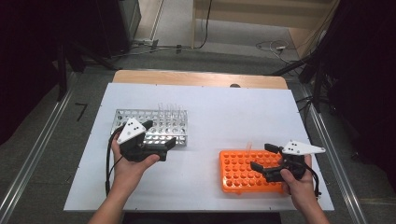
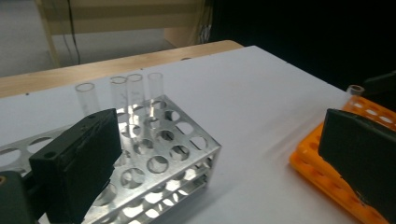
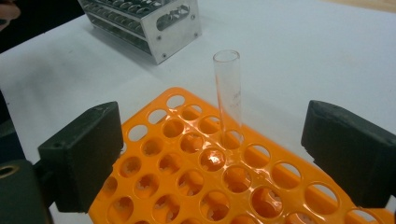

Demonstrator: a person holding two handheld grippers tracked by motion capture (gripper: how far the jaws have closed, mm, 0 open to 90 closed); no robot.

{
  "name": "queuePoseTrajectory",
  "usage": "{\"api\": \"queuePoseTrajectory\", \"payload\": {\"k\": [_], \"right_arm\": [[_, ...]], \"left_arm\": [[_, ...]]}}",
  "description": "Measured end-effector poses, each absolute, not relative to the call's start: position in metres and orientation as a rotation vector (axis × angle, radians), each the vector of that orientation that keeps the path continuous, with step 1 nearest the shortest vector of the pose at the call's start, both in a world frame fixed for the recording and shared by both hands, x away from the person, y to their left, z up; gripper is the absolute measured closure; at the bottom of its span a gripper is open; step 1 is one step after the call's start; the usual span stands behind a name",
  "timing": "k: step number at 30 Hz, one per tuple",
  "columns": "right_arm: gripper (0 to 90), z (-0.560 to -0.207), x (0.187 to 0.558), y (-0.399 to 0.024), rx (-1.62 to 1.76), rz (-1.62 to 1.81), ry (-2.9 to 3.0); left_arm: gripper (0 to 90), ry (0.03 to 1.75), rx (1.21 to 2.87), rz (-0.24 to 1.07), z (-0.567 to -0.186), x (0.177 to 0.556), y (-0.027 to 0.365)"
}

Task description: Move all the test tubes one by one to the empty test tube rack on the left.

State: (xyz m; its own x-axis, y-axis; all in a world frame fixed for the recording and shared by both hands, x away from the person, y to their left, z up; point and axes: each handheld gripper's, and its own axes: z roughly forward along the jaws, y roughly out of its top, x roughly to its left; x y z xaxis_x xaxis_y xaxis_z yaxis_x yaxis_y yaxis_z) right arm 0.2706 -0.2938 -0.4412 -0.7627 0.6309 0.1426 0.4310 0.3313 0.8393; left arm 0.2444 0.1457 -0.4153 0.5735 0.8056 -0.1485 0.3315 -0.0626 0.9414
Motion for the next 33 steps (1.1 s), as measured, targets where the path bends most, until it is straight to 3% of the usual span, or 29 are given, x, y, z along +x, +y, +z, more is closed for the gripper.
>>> {"api": "queuePoseTrajectory", "payload": {"k": [5,9,14,25,33], "right_arm": [[7.6,-0.445,0.274,-0.285,0.960,1.358,2.418],[16.9,-0.446,0.277,-0.281,0.994,1.343,2.422],[38.8,-0.452,0.284,-0.275,1.084,1.276,2.413],[67.6,-0.459,0.291,-0.257,1.104,1.099,2.434],[73.8,-0.459,0.288,-0.255,1.099,1.072,2.394]], "left_arm": [[0.0,0.937,1.650,0.493,-0.417,0.229,0.141],[0.0,0.922,1.650,0.487,-0.419,0.219,0.139],[0.0,0.910,1.657,0.485,-0.422,0.212,0.135],[0.0,0.919,1.662,0.472,-0.427,0.212,0.134],[0.0,0.917,1.660,0.468,-0.427,0.212,0.133]]}}
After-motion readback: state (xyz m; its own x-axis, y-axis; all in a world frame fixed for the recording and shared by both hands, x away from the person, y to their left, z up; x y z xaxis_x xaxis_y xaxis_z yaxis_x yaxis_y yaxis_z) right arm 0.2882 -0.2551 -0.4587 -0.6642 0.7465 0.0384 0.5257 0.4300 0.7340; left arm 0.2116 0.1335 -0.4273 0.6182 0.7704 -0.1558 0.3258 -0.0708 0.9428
